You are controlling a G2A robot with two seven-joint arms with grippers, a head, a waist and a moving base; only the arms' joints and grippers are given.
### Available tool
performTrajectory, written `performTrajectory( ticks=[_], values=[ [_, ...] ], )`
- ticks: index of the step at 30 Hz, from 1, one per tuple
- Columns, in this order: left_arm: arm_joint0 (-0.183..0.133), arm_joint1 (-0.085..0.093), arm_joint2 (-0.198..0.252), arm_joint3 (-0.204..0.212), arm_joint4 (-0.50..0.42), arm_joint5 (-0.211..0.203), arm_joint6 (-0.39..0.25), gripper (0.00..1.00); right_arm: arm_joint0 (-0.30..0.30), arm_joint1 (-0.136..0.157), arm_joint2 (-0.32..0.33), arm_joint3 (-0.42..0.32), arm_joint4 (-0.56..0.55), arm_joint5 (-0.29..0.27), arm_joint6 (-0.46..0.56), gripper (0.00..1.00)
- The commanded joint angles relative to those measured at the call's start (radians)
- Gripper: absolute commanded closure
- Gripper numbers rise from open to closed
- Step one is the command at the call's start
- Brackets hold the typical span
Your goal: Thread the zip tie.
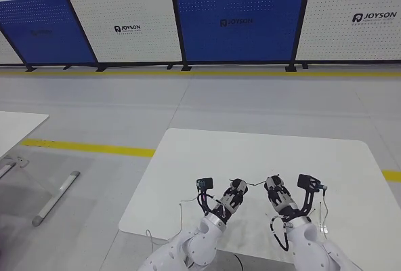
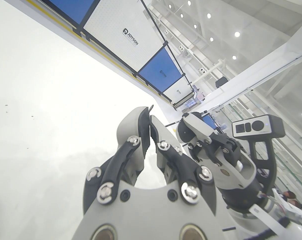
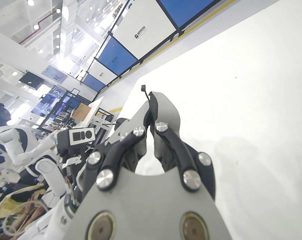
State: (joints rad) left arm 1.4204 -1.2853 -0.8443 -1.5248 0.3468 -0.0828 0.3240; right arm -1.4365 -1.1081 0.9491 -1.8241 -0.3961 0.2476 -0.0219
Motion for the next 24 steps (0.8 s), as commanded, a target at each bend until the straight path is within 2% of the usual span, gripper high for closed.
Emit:
performTrajectory(
  ticks=[1, 24],
  values=[
    [0.000, 0.000, 0.000, 0.000, 0.000, 0.000, 0.000, 1.00, -0.003, -0.002, 0.005, -0.001, -0.001, -0.003, 0.004, 1.00],
    [0.000, 0.000, 0.000, 0.000, 0.000, 0.000, 0.000, 1.00, 0.009, -0.038, 0.019, 0.039, -0.032, -0.005, 0.044, 1.00]
  ],
)
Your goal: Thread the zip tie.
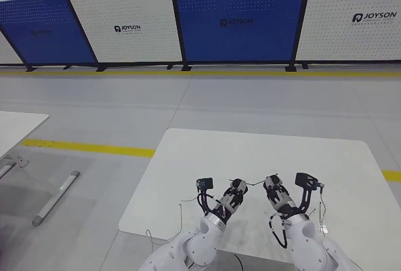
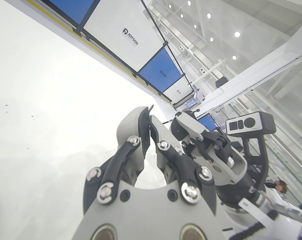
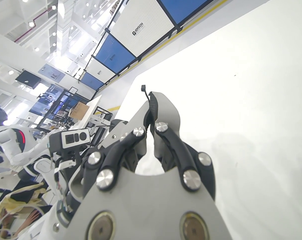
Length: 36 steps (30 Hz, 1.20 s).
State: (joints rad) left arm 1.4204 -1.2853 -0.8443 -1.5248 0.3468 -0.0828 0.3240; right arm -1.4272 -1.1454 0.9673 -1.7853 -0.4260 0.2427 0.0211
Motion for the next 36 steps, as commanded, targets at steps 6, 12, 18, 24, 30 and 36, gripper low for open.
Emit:
performTrajectory(
  ticks=[6, 12, 18, 24, 30, 36],
  values=[
    [0.000, 0.000, 0.000, 0.000, 0.000, 0.000, 0.000, 1.00, -0.006, -0.009, 0.001, -0.001, -0.017, -0.015, 0.007, 1.00],
    [0.000, 0.000, 0.000, 0.000, 0.000, 0.000, 0.000, 1.00, -0.012, -0.015, 0.005, 0.008, -0.030, -0.043, 0.010, 1.00],
    [0.000, 0.000, 0.000, 0.000, 0.000, 0.000, 0.000, 1.00, -0.025, -0.020, 0.013, 0.003, -0.050, -0.066, -0.009, 1.00],
    [0.000, 0.000, 0.000, 0.000, 0.000, 0.000, 0.000, 1.00, -0.046, -0.023, 0.032, -0.015, -0.063, -0.063, -0.011, 1.00],
    [0.000, 0.000, 0.000, 0.000, 0.000, 0.000, 0.000, 1.00, -0.054, -0.028, 0.043, -0.017, -0.067, -0.057, 0.000, 1.00],
    [0.000, 0.000, 0.000, 0.000, 0.000, 0.000, 0.000, 1.00, -0.056, -0.035, 0.046, -0.013, -0.075, -0.054, 0.007, 1.00]
  ],
)
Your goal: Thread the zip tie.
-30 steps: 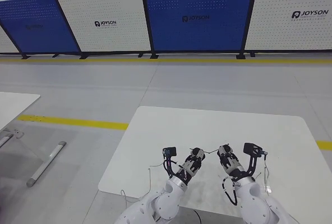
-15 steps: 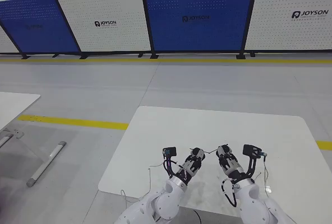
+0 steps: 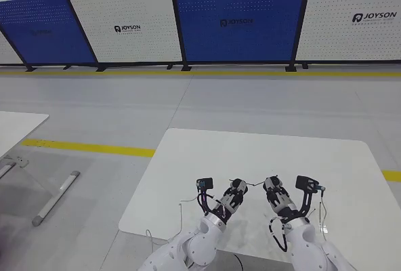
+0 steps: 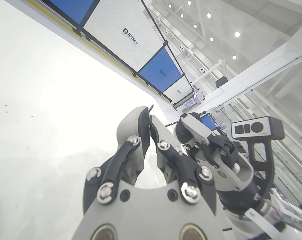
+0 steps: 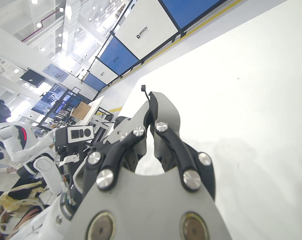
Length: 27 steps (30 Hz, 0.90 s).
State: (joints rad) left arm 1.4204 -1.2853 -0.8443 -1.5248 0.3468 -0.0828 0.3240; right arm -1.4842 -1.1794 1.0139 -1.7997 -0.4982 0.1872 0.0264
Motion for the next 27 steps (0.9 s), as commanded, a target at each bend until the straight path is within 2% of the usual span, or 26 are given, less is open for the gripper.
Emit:
performTrajectory(
  ticks=[1, 27],
  values=[
    [0.000, 0.000, 0.000, 0.000, 0.000, 0.000, 0.000, 1.00, 0.002, -0.002, -0.001, 0.003, -0.004, 0.003, 0.002, 1.00],
    [0.000, 0.000, 0.000, 0.000, 0.000, 0.000, 0.000, 1.00, -0.009, -0.025, 0.030, -0.001, -0.027, -0.010, 0.025, 1.00]
  ],
)
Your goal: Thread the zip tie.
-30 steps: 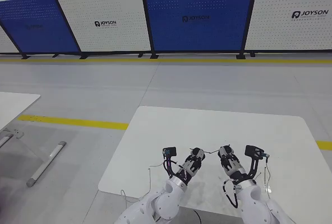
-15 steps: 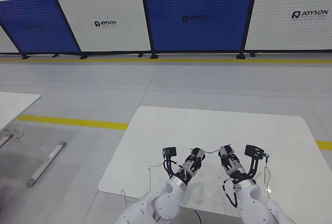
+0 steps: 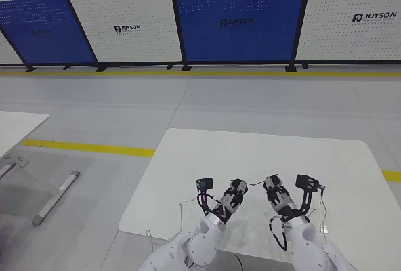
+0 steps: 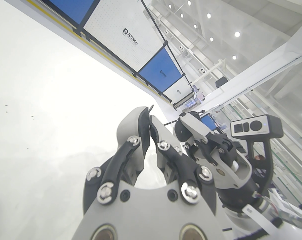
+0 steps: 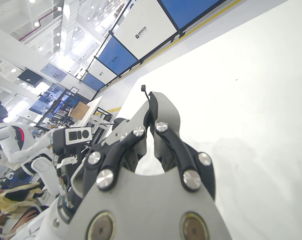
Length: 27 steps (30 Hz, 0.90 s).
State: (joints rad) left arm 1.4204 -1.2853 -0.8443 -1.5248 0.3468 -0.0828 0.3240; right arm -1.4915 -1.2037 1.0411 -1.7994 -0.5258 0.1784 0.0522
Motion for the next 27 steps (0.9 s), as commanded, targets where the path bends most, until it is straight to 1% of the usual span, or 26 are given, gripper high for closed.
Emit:
performTrajectory(
  ticks=[1, 13, 27],
  values=[
    [0.000, 0.000, 0.000, 0.000, 0.000, 0.000, 0.000, 1.00, -0.003, -0.001, 0.006, -0.001, -0.001, -0.003, 0.000, 1.00],
    [0.000, 0.000, 0.000, 0.000, 0.000, 0.000, 0.000, 1.00, 0.002, -0.012, 0.008, 0.011, -0.015, 0.000, 0.016, 1.00],
    [0.000, 0.000, 0.000, 0.000, 0.000, 0.000, 0.000, 1.00, -0.019, -0.019, 0.028, -0.007, -0.032, -0.012, 0.020, 1.00]
  ],
)
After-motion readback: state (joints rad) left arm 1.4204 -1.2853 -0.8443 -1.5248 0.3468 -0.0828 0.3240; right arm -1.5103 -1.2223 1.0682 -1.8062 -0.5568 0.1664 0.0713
